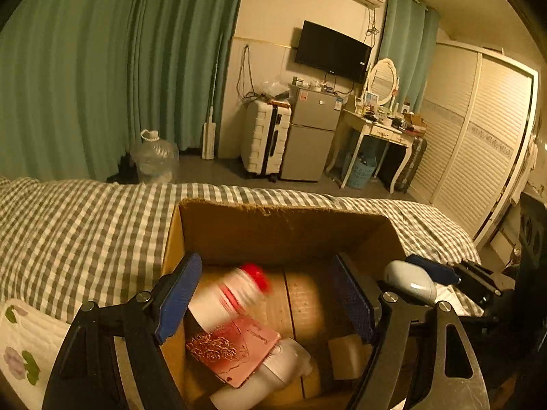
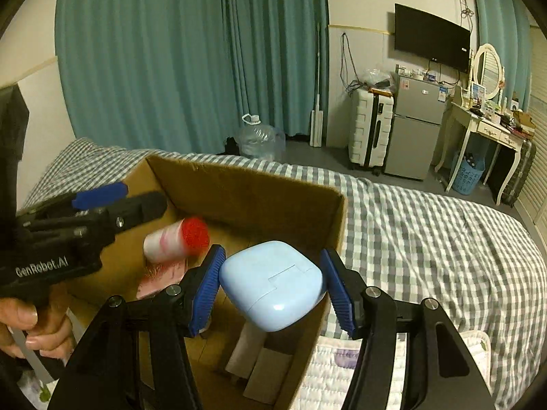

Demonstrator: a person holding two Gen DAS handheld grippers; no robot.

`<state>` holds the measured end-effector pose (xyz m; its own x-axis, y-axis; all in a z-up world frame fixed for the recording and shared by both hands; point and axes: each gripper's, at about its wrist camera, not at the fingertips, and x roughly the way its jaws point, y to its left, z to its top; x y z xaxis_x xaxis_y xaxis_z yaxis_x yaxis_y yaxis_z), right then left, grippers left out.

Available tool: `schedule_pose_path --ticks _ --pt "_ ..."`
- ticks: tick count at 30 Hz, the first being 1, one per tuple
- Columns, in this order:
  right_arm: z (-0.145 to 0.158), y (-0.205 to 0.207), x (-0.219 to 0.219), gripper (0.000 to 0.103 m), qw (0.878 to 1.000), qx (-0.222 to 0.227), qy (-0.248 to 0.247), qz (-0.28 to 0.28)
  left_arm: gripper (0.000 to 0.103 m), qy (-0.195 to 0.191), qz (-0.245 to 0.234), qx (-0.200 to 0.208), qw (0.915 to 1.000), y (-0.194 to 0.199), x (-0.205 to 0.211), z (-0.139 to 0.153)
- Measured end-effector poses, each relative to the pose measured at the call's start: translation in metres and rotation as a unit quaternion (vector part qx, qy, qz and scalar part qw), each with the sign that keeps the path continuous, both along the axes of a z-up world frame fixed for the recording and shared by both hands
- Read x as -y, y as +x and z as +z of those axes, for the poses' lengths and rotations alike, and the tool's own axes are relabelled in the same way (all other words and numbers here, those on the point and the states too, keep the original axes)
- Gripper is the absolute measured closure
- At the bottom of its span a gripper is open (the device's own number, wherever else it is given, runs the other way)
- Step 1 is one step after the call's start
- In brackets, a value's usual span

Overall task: Organize rigid objects
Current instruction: 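Carry the bottle and earbud case over the box and open both tools, then withdraw both tools from the box toward the black cylinder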

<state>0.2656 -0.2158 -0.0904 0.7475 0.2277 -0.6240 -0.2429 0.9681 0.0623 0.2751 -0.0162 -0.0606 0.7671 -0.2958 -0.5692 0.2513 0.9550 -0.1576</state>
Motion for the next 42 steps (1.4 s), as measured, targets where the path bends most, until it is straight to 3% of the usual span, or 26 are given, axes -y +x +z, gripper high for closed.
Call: schedule_pose_path --ticks 5,8,10,18,24,30,35,42 --pt "-0.009 -0.001 -0.008 0.043 1.000 -0.004 -0.015 0.009 0.023 -0.010 0.007 -0.001 0.9999 -0.001 -0.005 0.004" --pt "-0.009 -0.002 -0.014 0.026 0.999 -0.003 -0.032 0.012 0.023 -0.004 0.014 0.007 0.9999 -0.007 -0.007 0.013" --pt "-0.004 -0.005 -0.017 0.026 0.999 0.000 -0.034 0.013 0.023 -0.002 0.018 0.013 0.9997 -0.013 -0.009 0.020" --pt "0.066 -0.044 -0.013 0.024 0.997 0.065 -0.028 -0.008 0.023 0.009 0.029 0.070 0.9971 -0.055 -0.017 0.087" --pt "0.135 -0.090 -0.007 0.010 0.990 0.136 -0.003 -0.024 0.022 0.013 0.035 0.127 0.9912 -0.104 -0.021 0.149" --pt "0.191 -0.142 -0.011 0.000 0.982 0.188 -0.017 -0.032 0.022 0.007 0.051 0.153 0.9870 -0.146 -0.031 0.197" --pt "0.208 -0.184 -0.016 0.000 0.977 0.211 -0.022 -0.025 0.022 0.009 0.056 0.166 0.9845 -0.180 -0.039 0.214" --pt "0.207 -0.239 -0.016 0.000 0.972 0.232 -0.019 -0.028 0.023 0.003 0.052 0.170 0.9841 -0.221 -0.045 0.212"
